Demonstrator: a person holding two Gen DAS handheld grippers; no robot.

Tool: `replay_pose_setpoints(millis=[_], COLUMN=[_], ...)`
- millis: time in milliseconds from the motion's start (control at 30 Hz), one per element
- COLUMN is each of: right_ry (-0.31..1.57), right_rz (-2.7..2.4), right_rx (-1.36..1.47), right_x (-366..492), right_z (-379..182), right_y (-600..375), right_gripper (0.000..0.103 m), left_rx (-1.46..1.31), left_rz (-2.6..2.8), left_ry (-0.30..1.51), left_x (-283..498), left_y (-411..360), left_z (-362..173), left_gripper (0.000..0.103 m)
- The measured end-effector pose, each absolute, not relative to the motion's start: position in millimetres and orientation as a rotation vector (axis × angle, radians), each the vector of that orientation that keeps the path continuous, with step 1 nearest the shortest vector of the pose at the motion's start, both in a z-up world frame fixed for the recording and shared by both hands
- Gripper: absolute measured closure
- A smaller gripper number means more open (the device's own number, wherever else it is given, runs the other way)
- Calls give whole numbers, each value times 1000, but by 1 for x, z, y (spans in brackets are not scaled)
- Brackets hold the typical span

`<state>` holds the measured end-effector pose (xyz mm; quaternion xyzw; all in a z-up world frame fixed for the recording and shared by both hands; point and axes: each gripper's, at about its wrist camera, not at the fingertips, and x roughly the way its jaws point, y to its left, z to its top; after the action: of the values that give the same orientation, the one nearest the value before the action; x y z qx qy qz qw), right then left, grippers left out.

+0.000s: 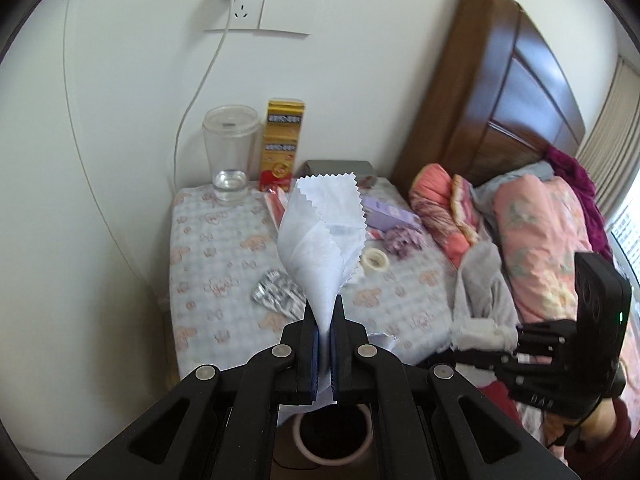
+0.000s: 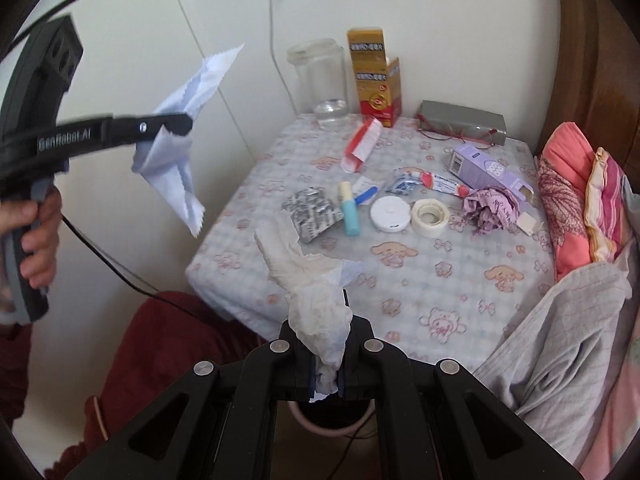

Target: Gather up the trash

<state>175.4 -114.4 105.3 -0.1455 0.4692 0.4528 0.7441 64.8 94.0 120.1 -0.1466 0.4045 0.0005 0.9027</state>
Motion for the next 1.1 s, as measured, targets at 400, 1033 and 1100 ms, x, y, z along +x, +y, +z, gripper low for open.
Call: replay_pose_setpoints(millis=[400,1033,1100], right_ry=[1179,1232,1230], right_rz=[932,788,785], right_rx=[-207,-38,-32], right_x=[137,138,139], right_z=[51,-9,-8], right_y=[-158,-192,-193], right_gripper=[97,97,97], left_rx=[-400,-428,-425], left_rz=[-55,6,5], left_ry=[1000,1341,1340], left_x=[7,57,57], left_y=[34,-24,-25], left_z=[26,-132,-131], left_gripper=[99,99,99])
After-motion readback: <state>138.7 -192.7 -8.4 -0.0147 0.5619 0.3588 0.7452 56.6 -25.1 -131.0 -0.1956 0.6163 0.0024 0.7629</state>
